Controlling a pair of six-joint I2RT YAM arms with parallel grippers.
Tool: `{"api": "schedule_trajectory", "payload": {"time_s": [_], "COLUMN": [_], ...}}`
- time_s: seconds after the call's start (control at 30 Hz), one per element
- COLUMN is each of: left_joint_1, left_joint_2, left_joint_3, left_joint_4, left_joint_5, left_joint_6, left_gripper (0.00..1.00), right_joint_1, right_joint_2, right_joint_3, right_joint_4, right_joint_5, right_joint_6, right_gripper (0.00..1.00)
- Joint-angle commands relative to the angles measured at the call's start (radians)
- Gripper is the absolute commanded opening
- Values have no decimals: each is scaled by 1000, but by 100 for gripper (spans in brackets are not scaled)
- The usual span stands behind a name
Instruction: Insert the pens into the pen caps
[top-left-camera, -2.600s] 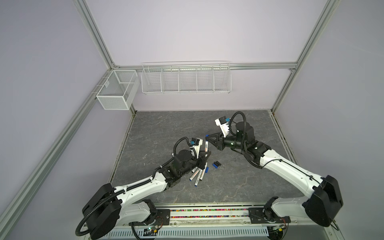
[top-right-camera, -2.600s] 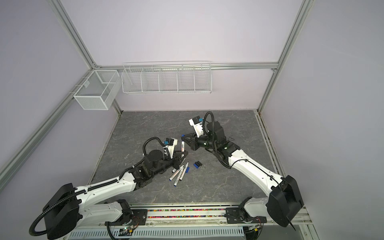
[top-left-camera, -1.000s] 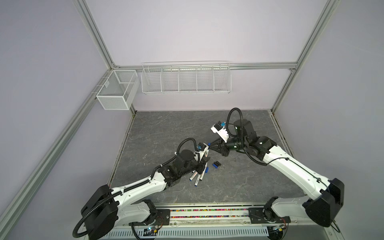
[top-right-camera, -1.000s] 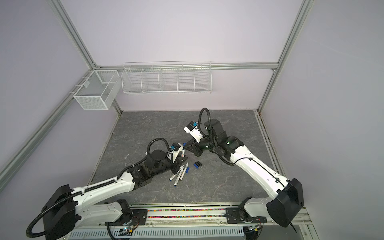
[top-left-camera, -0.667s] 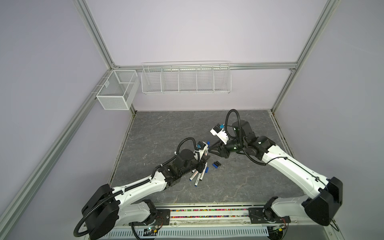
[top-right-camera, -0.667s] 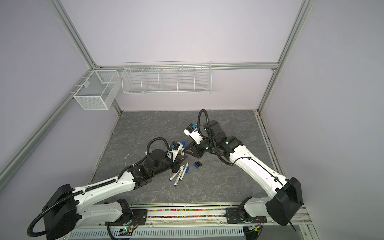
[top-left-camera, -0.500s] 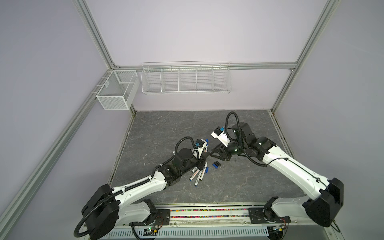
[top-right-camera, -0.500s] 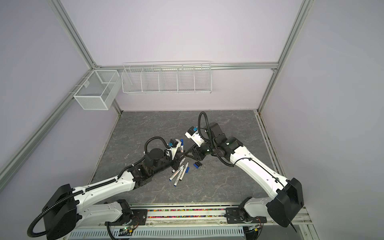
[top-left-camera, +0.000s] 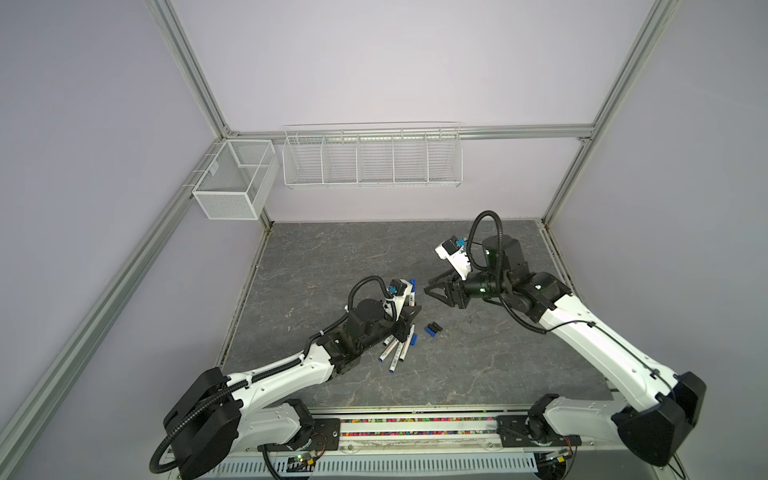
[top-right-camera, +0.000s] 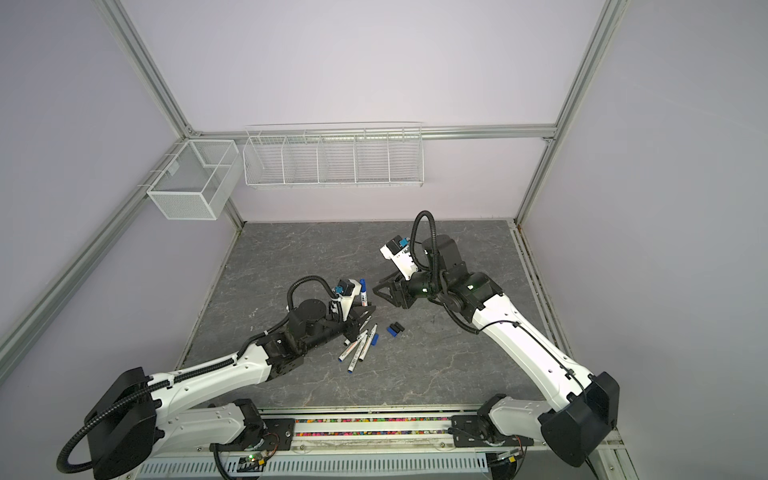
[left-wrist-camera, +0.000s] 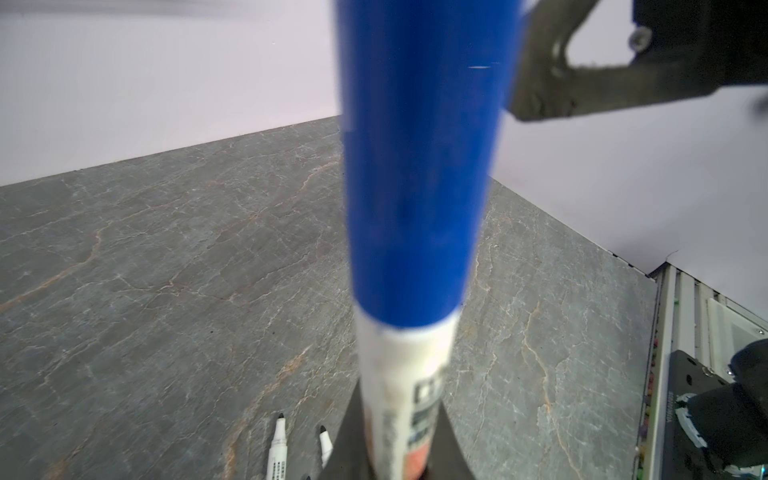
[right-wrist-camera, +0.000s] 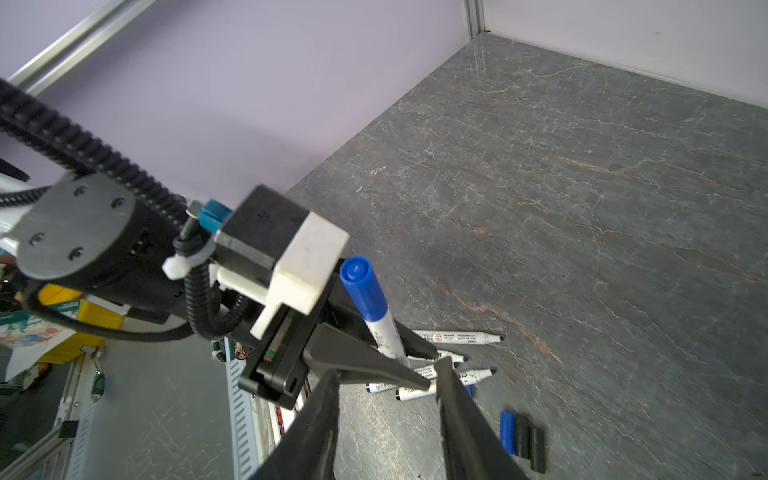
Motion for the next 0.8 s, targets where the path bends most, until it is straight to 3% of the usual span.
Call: {"api": "schedule_trajectory", "payload": {"time_s": [0.0, 0.37, 0.77], "left_joint_1": [-2, -2, -2], "left_joint_2": [13, 20, 19], "left_joint_3": [-13, -10, -15], "left_joint_4": [49, 56, 78], "left_joint_5": [44, 67, 75], "left_joint_6": [-29, -29, -40], "left_gripper": [0, 0, 0], "right_joint_1": [1, 27, 62], "right_joint_2": [35, 96, 112], "right_joint_3": [44, 65, 15], "right_joint_4": [97, 163, 186], "right_joint_5": [-71, -115, -83], "right_joint_6": [51, 94, 128], "right_gripper": [42, 40, 35]}}
